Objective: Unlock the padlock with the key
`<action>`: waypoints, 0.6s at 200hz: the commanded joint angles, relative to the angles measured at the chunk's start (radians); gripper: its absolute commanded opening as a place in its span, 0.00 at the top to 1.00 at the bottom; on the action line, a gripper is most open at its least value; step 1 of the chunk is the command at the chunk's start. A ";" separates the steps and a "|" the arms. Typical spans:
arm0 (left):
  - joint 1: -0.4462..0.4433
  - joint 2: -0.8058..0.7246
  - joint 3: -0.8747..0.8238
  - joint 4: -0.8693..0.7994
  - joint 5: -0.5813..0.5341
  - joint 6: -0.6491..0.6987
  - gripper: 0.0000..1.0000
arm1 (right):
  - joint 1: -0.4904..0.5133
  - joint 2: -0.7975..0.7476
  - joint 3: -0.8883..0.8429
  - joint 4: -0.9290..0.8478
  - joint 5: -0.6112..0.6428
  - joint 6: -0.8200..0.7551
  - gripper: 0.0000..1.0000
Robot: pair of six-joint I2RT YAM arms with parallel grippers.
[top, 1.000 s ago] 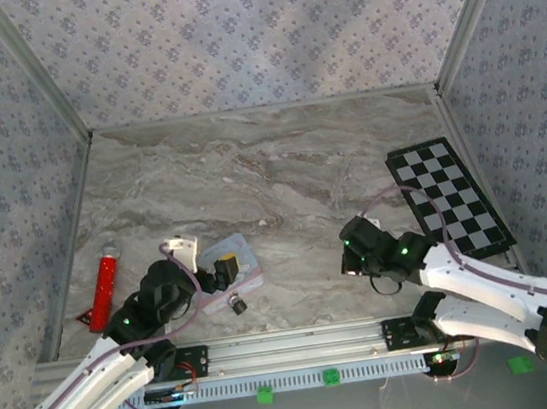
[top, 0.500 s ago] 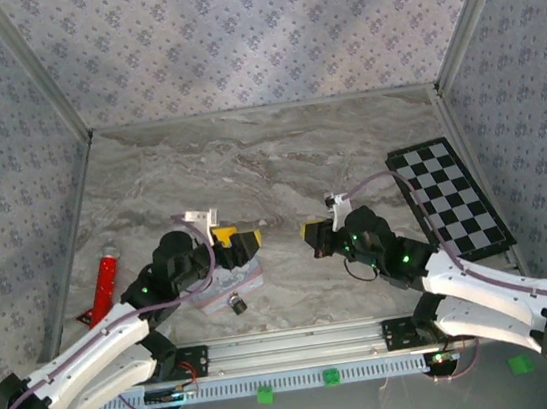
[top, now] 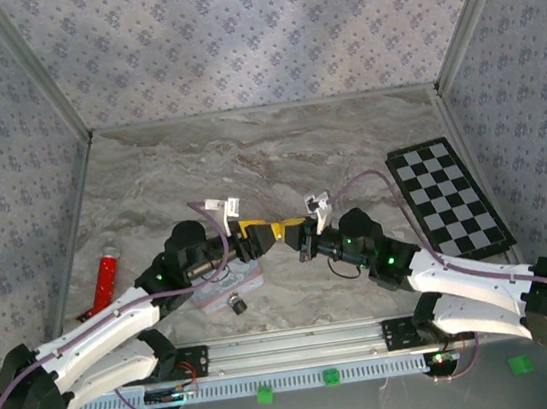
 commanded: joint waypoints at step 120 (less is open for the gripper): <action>-0.030 -0.012 0.049 -0.014 -0.092 0.012 0.59 | 0.018 -0.014 0.011 0.065 -0.018 -0.036 1.00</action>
